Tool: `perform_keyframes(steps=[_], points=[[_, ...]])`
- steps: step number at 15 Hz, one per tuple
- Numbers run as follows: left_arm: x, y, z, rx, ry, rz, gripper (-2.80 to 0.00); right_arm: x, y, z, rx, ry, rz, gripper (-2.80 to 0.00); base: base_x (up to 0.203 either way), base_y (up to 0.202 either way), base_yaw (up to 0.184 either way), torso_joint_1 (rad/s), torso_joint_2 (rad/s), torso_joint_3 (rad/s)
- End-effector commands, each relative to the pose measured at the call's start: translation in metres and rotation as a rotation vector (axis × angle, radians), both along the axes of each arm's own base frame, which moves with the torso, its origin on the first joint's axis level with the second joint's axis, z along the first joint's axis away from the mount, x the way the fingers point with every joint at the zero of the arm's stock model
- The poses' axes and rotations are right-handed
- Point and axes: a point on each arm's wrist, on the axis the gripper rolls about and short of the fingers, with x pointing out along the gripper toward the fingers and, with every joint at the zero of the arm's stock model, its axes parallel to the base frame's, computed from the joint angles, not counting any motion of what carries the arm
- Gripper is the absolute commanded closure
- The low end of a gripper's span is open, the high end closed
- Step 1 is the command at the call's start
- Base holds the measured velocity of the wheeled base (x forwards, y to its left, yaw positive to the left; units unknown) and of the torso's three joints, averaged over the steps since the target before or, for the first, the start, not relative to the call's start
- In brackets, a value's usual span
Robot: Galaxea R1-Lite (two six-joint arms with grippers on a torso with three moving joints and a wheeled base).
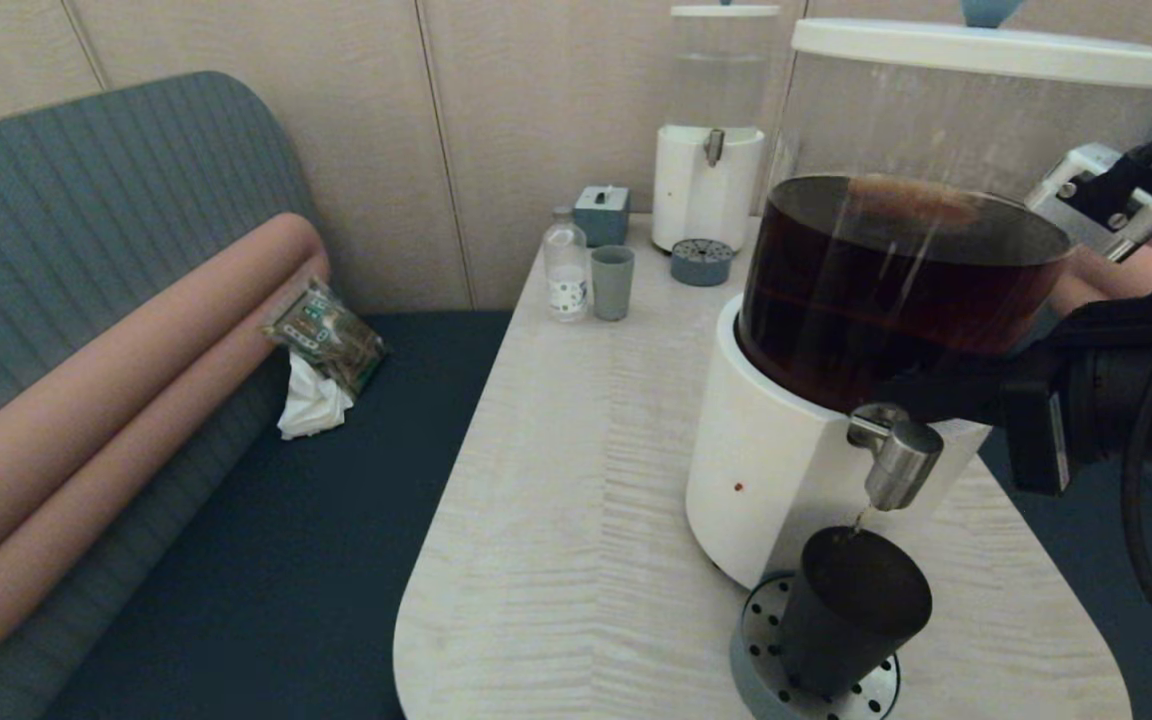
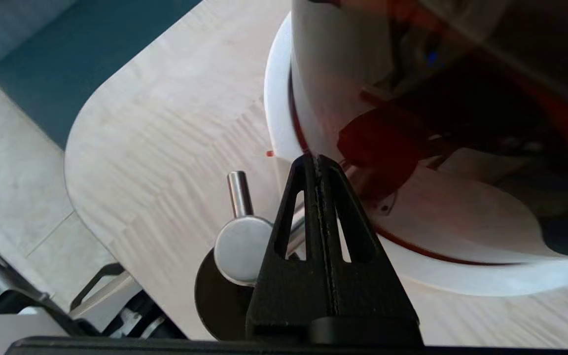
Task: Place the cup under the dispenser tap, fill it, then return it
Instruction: Turn on the faucet
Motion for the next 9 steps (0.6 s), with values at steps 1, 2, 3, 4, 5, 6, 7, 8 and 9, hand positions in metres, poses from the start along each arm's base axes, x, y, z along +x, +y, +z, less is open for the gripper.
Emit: perform_keyframes(steps=[1, 2, 3, 4, 5, 6, 7, 8, 9], points=[[0.003, 0.000, -0.011, 0.000, 0.041, 0.001, 0.00, -0.004, -0.003, 0.004, 0.007, -0.020, -0.007, 0.00, 0.000, 0.000, 0.000, 0.000, 0.00, 0.000], [0.003, 0.000, -0.011, 0.000, 0.041, -0.001, 0.00, -0.008, -0.005, 0.006, 0.012, -0.031, -0.011, 0.00, 0.000, 0.000, 0.000, 0.000, 0.00, 0.000], [0.003, 0.000, -0.011, 0.000, 0.041, 0.001, 0.00, -0.011, -0.007, 0.007, 0.016, -0.037, -0.013, 0.00, 0.000, 0.000, 0.000, 0.000, 0.00, 0.000], [0.003, 0.000, -0.011, 0.000, 0.041, 0.001, 0.00, -0.015, -0.009, 0.008, 0.022, -0.044, -0.016, 0.00, 0.000, 0.000, 0.000, 0.000, 0.00, 0.000], [0.003, 0.000, -0.011, 0.000, 0.041, 0.001, 0.00, -0.022, -0.011, 0.009, 0.024, -0.057, -0.022, 0.00, 0.000, 0.000, 0.000, 0.000, 0.00, 0.000], [0.003, 0.000, -0.011, 0.000, 0.041, 0.001, 0.00, -0.030, -0.015, 0.011, 0.021, -0.077, -0.039, 0.00, 0.000, 0.000, 0.000, 0.000, 0.00, 0.000], [0.003, 0.000, -0.011, 0.000, 0.041, 0.001, 0.00, -0.039, -0.018, 0.012, 0.019, -0.097, -0.056, 0.00, 0.000, 0.000, 0.000, 0.000, 0.00, 0.000], [0.003, 0.000, -0.011, 0.000, 0.041, 0.001, 0.00, -0.048, -0.022, 0.012, 0.016, -0.113, -0.073, 0.00, 0.000, 0.000, 0.000, 0.000, 0.00, 0.000], [0.003, 0.000, -0.011, 0.000, 0.041, 0.001, 0.00, -0.056, -0.025, 0.011, 0.011, -0.122, -0.090, 0.00, 0.000, 0.000, 0.000, 0.000, 0.00, 0.000]])
